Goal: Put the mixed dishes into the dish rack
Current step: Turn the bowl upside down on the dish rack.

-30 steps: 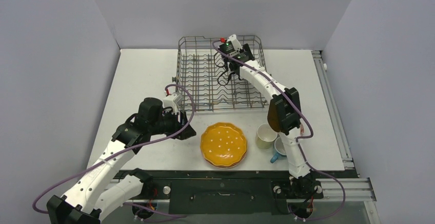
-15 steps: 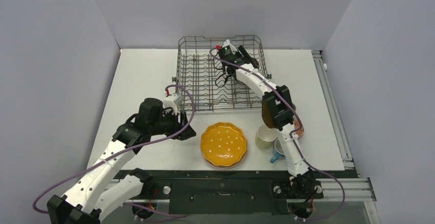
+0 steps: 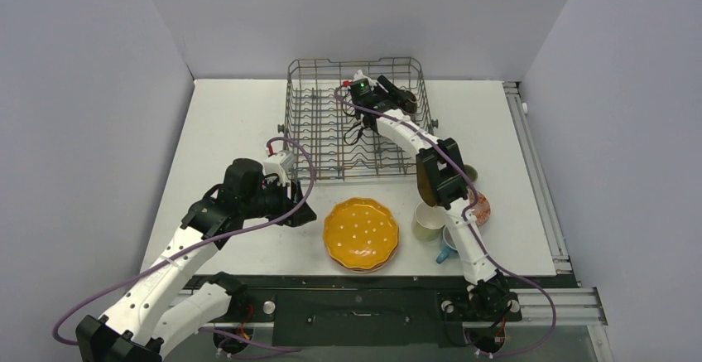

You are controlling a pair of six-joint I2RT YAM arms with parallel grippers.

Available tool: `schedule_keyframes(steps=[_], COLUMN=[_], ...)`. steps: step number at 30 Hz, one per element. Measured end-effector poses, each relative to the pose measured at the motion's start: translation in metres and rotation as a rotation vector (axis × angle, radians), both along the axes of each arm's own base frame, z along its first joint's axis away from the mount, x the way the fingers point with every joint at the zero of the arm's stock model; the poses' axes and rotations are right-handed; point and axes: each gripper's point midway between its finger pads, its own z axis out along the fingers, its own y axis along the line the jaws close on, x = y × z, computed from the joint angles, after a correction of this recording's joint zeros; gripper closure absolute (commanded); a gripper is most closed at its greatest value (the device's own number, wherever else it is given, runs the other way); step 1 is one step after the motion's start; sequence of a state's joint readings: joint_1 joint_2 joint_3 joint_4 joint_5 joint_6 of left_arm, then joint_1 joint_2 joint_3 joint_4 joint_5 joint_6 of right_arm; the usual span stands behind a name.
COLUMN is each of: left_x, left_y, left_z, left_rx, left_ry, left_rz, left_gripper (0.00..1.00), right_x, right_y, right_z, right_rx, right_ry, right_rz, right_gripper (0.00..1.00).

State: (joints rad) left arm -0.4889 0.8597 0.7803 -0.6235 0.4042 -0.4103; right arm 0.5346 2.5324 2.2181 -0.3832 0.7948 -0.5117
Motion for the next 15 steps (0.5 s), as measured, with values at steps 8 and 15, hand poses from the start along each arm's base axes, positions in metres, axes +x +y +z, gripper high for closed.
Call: schedule_keyframes(steps=[8,15], left_x=[0.0,0.001], left_y=[0.0,0.0], left_z=[-0.001,-0.002], left_rx=[0.002,0.004], left_ry=[0.004,0.007], left_rz=[0.0,0.0], left_gripper=[0.51,0.51], right_x=[0.01,0.013], right_y=[-0.003,-0.007], right_z=[-0.001,-0.018], right_rx=[-0.044,-0.084], right_ry=[-0.026,-0.008], right_rz=[0.006,0.002], right_gripper=[1.0,1.0])
